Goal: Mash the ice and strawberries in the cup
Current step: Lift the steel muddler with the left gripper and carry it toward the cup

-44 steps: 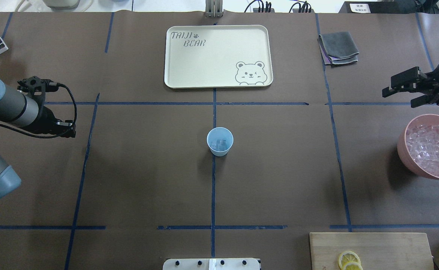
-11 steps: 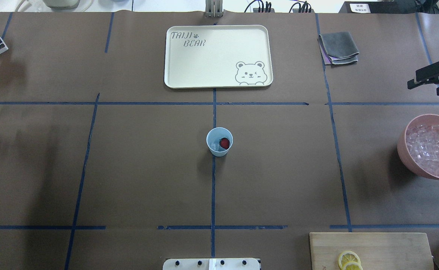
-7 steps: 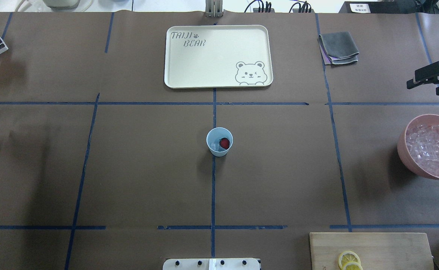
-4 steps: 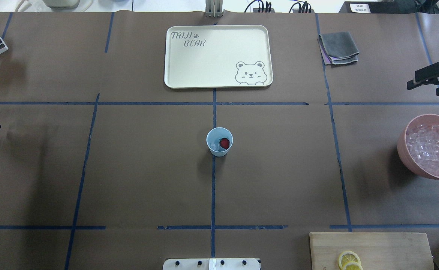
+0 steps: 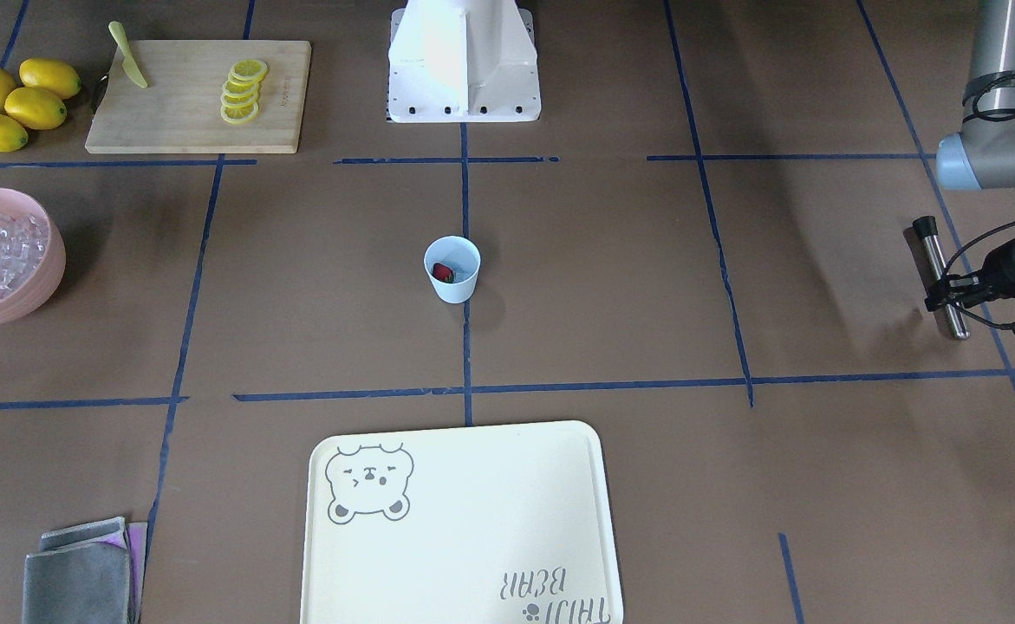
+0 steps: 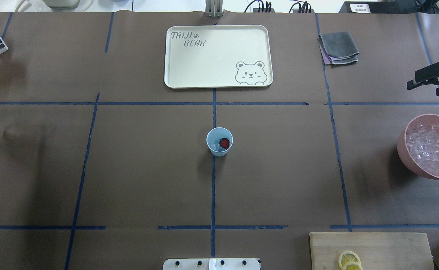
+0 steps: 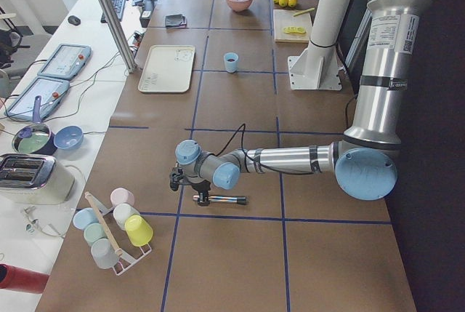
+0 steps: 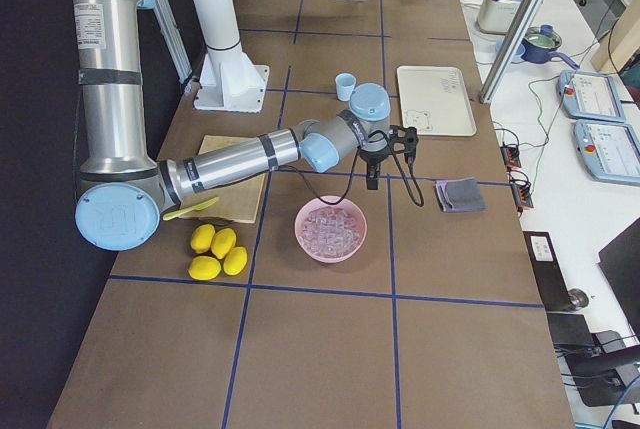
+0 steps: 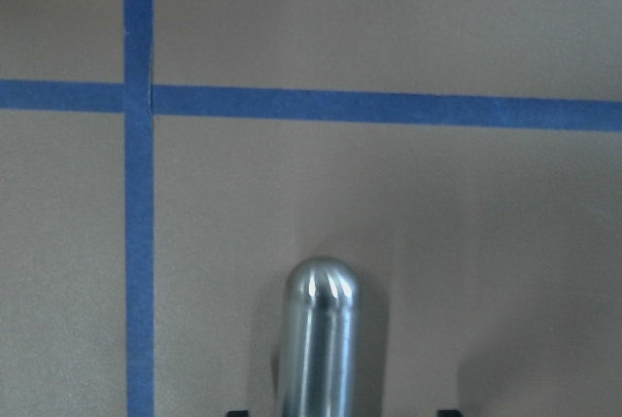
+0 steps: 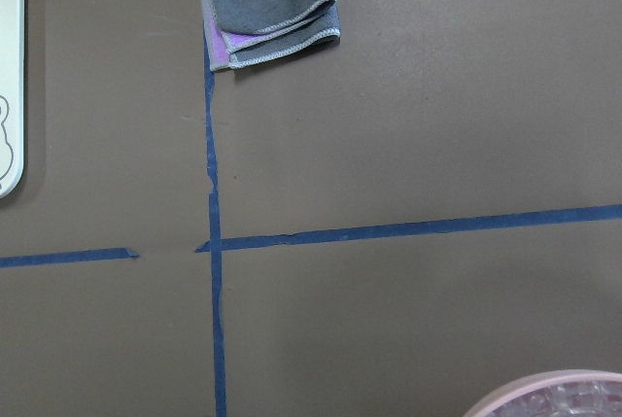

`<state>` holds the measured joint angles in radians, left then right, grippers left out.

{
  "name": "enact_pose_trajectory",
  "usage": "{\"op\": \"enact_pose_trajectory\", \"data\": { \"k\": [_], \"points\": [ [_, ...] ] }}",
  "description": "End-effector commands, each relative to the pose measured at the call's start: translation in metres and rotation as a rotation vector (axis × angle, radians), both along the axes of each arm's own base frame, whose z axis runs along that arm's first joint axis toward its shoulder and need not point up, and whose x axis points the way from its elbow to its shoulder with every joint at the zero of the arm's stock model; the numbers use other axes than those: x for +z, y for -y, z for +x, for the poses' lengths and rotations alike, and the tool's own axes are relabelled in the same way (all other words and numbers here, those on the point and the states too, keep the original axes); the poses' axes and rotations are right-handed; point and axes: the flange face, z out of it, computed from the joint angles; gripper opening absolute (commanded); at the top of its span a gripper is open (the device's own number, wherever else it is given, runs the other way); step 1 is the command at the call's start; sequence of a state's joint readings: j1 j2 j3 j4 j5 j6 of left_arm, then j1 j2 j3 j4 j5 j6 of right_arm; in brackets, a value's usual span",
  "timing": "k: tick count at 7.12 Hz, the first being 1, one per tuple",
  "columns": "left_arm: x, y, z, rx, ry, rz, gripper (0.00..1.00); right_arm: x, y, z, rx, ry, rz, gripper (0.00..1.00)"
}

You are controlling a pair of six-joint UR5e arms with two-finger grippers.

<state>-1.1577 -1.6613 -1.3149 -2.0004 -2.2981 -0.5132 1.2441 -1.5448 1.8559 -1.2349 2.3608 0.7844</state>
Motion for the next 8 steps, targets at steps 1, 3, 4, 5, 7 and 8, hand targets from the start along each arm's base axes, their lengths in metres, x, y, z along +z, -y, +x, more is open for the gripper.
{"op": "enact_pose_trajectory", "data": {
  "k": [1,3,4,5,7,8],
  "points": [
    [0.0,0.0,0.0,-0.001,0.0,-0.001,0.61,0.0,0.0,0.0,0.0,0.0,0.001,1.0],
    [0.001,0.0,0.0,0.002,0.001,-0.003,0.26,0.001,-0.001,0.0,-0.001,0.001,-0.001,1.0],
    [-0.002,0.001,0.001,0.001,-0.001,0.002,0.06,0.001,-0.001,0.0,-0.001,0.001,-0.001,1.0],
    [-0.021,0.006,0.003,0.001,-0.015,0.035,0.0,0.001,-0.001,0.0,-0.001,0.001,-0.001,1.0],
    [-0.12,0.014,0.013,-0.05,-0.101,0.123,0.0,-0.001,-0.002,0.0,-0.004,0.005,0.001,1.0],
    [-0.192,0.003,0.058,-0.06,-0.17,0.137,0.0,-0.004,-0.002,0.0,-0.006,0.009,0.004,1.0]
  ]
}}
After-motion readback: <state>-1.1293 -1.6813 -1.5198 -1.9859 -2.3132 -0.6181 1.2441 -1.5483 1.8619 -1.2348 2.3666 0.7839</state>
